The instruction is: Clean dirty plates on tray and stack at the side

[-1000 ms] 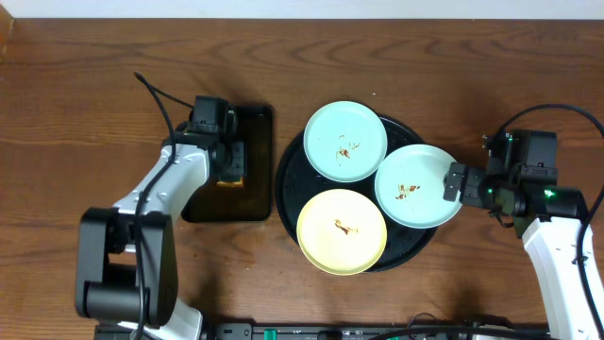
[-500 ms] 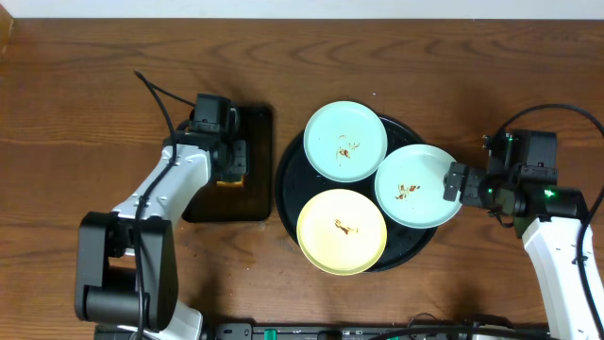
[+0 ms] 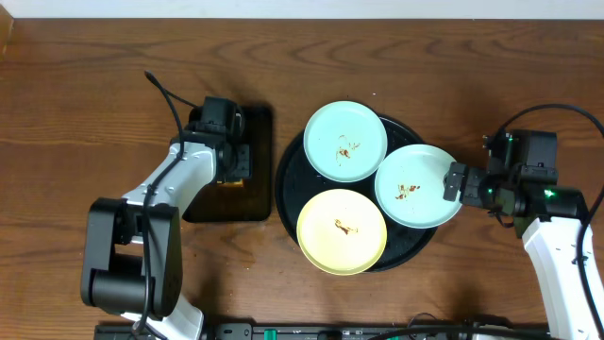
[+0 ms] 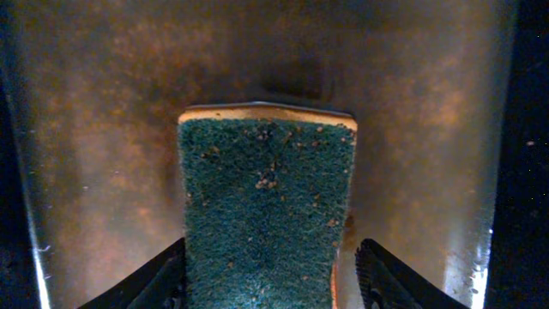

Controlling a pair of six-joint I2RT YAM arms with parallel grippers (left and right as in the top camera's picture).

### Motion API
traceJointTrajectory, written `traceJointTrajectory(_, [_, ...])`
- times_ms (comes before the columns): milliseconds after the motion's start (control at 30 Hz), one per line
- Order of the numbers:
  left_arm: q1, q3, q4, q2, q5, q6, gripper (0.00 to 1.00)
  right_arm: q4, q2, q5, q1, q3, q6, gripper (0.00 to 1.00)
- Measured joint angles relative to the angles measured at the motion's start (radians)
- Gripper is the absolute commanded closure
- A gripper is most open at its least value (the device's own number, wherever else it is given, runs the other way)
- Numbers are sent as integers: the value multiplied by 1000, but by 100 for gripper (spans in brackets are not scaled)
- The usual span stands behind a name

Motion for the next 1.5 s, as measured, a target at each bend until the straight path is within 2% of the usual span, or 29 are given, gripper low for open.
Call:
traceJointTrajectory(67, [0,0,0,2,0,0,48,0,0,0,0,0,0,1])
traceJointTrajectory(167, [0,0,-3,2,-1,-3,66,0,0,0,0,0,0,1])
traceJointTrajectory(367, [0,0,-5,2,0,-4,92,0,0,0,0,0,0,1])
traceJointTrajectory(567, [0,0,-17,2,0,-3,92,0,0,0,0,0,0,3])
traceJointTrajectory(633, [0,0,-23,-5,0,-3,93,0,0,0,0,0,1,12])
traceJointTrajectory(800, [0,0,-77,-90,0,-4,92,5,0,0,0,0,-8,20])
traceJointTrajectory(933, [0,0,-123,-212,0,-16,92,11,18,0,0,0,-14,34])
traceJointTrajectory(1033, [0,0,-149,-257,0,-26,92,21,63,-2,0,0,-15,43])
traceJointTrajectory(1100, [0,0,-157,-264,0,-31,92,32,95,-3,0,0,-20,46])
traceJointTrajectory(1200, [0,0,-168,-262,0,-39,92,75,162,-5,0,0,-18,56])
traceJointTrajectory(1500, [0,0,-175,-262,0,-53,92,150,331,-8,0,0,-18,57])
